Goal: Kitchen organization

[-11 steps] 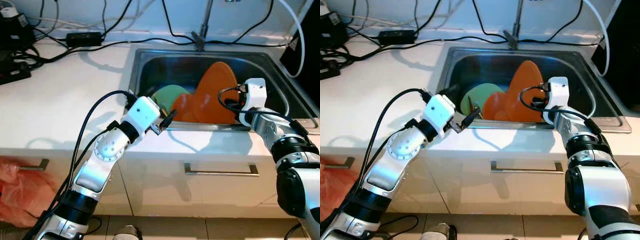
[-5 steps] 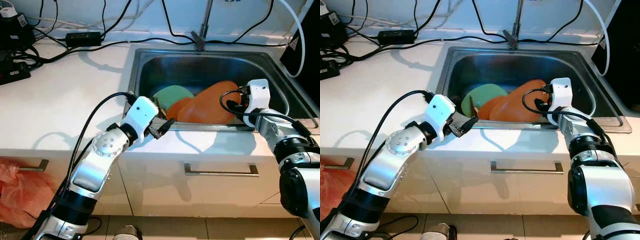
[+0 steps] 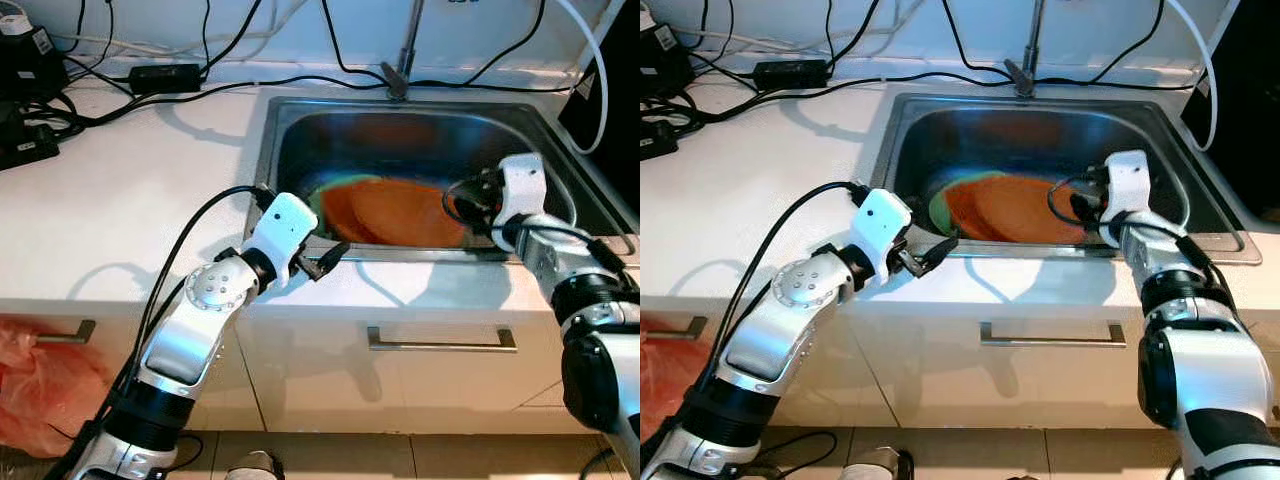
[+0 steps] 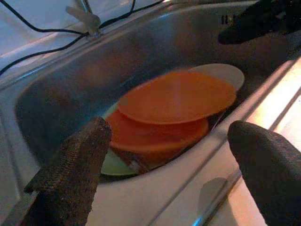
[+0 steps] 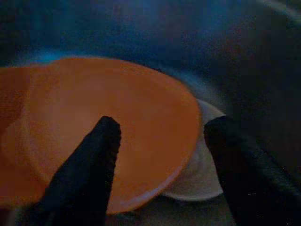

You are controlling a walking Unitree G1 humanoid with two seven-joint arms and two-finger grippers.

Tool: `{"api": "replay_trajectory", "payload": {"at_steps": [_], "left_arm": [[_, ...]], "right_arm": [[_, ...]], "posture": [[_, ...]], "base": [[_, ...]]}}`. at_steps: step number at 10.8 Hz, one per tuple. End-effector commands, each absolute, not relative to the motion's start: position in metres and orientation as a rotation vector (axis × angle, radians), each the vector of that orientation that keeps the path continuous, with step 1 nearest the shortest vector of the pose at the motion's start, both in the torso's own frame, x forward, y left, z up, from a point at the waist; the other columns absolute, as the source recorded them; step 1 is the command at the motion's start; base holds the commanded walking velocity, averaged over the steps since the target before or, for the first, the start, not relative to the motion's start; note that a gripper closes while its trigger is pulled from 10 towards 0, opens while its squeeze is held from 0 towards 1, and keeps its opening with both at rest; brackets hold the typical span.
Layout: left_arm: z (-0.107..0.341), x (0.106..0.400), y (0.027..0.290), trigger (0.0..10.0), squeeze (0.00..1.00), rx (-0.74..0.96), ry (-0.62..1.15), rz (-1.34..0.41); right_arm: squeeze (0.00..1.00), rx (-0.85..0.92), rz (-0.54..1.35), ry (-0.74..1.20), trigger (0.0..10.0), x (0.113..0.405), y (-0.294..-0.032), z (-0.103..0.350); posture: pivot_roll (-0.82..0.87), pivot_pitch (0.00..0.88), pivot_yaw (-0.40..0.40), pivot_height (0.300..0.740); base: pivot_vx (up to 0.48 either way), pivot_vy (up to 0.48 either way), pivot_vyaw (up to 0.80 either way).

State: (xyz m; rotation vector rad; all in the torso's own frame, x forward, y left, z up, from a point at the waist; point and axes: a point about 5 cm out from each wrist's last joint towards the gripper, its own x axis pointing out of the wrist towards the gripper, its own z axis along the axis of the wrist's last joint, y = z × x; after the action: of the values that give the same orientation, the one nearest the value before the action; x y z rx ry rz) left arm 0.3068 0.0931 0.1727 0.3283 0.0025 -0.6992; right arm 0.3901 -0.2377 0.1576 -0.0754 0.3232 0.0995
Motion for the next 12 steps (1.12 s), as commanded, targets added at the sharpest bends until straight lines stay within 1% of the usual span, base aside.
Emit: {"api": "replay_trajectory", "payload": {"at_steps": [1, 2, 3, 4, 5, 6, 7, 8, 9, 10, 11, 12], "left_arm": [[0.183, 0.310, 0.093, 10.0, 1.00, 0.323, -0.034, -0.680], [0.187, 0.315, 0.095, 10.0, 0.23, 0.298, -0.049, -0.616], [0.190, 0.319, 0.097, 10.0, 0.00, 0.269, -0.053, -0.569], [0.194, 0.324, 0.101, 10.0, 0.00, 0.237, -0.078, -0.495], [0.197, 0.328, 0.106, 10.0, 0.00, 0.244, -0.104, -0.436], [0.205, 0.333, 0.116, 10.0, 0.00, 0.343, -0.183, -0.254], [0.205, 0.338, 0.124, 10.0, 0.00, 0.352, -0.194, -0.165], [0.205, 0.342, 0.128, 10.0, 0.00, 0.327, -0.184, -0.119], [0.203, 0.346, 0.128, 10.0, 0.00, 0.262, -0.161, -0.078], [0.202, 0.346, 0.127, 10.0, 0.00, 0.247, -0.166, -0.070], [0.202, 0.344, 0.125, 10.0, 0.00, 0.180, -0.175, -0.040], [0.200, 0.343, 0.125, 10.0, 0.00, 0.135, -0.172, -0.033]], "right_arm": [[1.00, -0.067, 0.077, 0.262, 10.0, 0.394, -0.243, 0.175], [1.00, -0.045, 0.076, 0.218, 10.0, 0.397, -0.242, 0.186], [1.00, -0.049, 0.078, 0.193, 10.0, 0.399, -0.241, 0.192], [1.00, -0.058, 0.083, 0.142, 10.0, 0.400, -0.238, 0.201], [1.00, -0.057, 0.079, 0.112, 10.0, 0.399, -0.236, 0.205], [1.00, -0.134, 0.078, 0.039, 10.0, 0.396, -0.229, 0.209], [1.00, -0.108, 0.076, 0.023, 10.0, 0.393, -0.225, 0.208], [1.00, -0.112, 0.070, 0.000, 10.0, 0.390, -0.222, 0.208], [1.00, -0.063, 0.067, -0.074, 10.0, 0.381, -0.215, 0.209], [1.00, -0.043, 0.067, -0.090, 10.0, 0.376, -0.212, 0.208], [1.00, -0.030, 0.070, -0.120, 10.0, 0.367, -0.205, 0.204], [0.25, -0.036, 0.050, -0.142, 10.0, 0.359, -0.199, 0.202]], "posture": [[0.20, 0.025, -0.009, 0.740], [0.19, 0.013, -0.014, 0.740], [0.18, 0.005, -0.018, 0.740], [0.17, 0.000, -0.021, 0.740], [0.17, 0.000, -0.020, 0.740], [0.15, 0.000, -0.019, 0.740], [0.14, 0.000, -0.012, 0.740], [0.12, 0.000, 0.000, 0.740], [0.11, 0.000, 0.008, 0.740], [0.11, 0.000, 0.009, 0.740], [0.12, 0.000, 0.009, 0.740], [0.12, 0.000, 0.004, 0.740]], "base": [[0.000, 0.000, 0.00], [0.000, 0.000, 0.00], [0.000, 0.000, 0.00], [0.000, 0.000, 0.00], [0.000, 0.000, 0.00], [0.000, 0.000, 0.00], [0.000, 0.000, 0.00], [0.000, 0.000, 0.00], [0.000, 0.000, 0.00], [0.000, 0.000, 0.00], [0.000, 0.000, 0.00], [0.000, 0.000, 0.00]]}}
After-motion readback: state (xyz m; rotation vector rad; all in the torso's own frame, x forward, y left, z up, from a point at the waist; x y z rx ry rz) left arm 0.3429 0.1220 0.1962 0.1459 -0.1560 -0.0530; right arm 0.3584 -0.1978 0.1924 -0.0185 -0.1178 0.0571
